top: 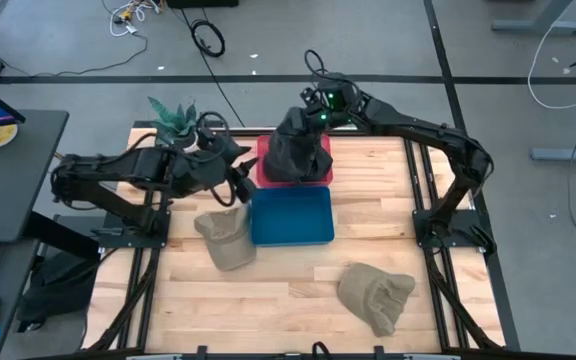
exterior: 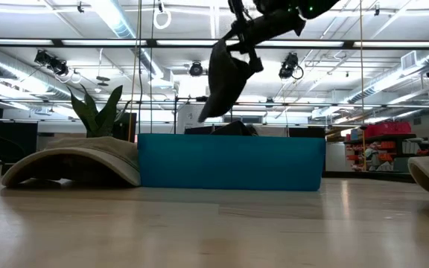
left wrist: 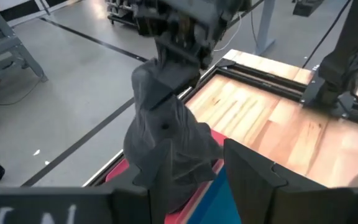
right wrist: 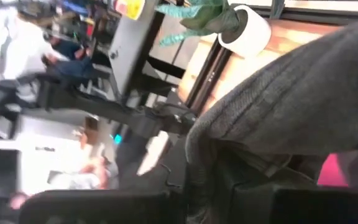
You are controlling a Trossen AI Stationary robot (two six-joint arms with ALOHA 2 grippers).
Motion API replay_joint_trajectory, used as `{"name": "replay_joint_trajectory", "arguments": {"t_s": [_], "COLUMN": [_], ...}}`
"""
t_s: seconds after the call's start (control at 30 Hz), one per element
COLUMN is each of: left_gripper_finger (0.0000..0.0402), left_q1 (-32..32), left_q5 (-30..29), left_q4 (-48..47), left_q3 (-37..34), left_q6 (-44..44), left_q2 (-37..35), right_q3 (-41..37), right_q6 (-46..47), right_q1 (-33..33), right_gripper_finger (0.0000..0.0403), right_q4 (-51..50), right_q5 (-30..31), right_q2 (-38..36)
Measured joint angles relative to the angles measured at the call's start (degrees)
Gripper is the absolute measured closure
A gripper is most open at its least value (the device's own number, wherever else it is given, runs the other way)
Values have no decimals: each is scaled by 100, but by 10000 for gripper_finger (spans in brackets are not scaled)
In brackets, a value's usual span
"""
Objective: Pick & Place hat
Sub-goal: Put the black cap into the red bin
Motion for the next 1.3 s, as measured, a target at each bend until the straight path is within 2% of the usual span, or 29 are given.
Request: {"name": "replay_joint_trajectory", "arguments": {"t_s": [0.33,0.53,0.7,0.93,1.13,1.3], "left_gripper_finger": [255,255,255,255,255,255], "left_q1": [-11,-17,-125,-234,-236,-236], "left_q5": [34,117,145,-2,-4,-22], "left_q4": [-3,-141,-359,-654,-663,-666], "left_q3": [0,0,0,0,0,0], "left_q6": [-154,-521,-753,-890,-915,-919], "left_q2": [-57,-57,-53,-51,-49,-49], "right_q3": [2,2,2,4,4,7], "right_q6": [-1152,-1874,-1928,-1895,-1985,-2230], "right_q1": [4,-53,-60,-38,-80,-77], "right_gripper_finger": [373,373,373,373,358,355], "right_q4": [-233,-1003,-1011,-936,-1789,-2022], "right_q5": [-219,117,190,1039,2076,2353], "right_q2": [862,1368,1702,1751,1775,1810]}}
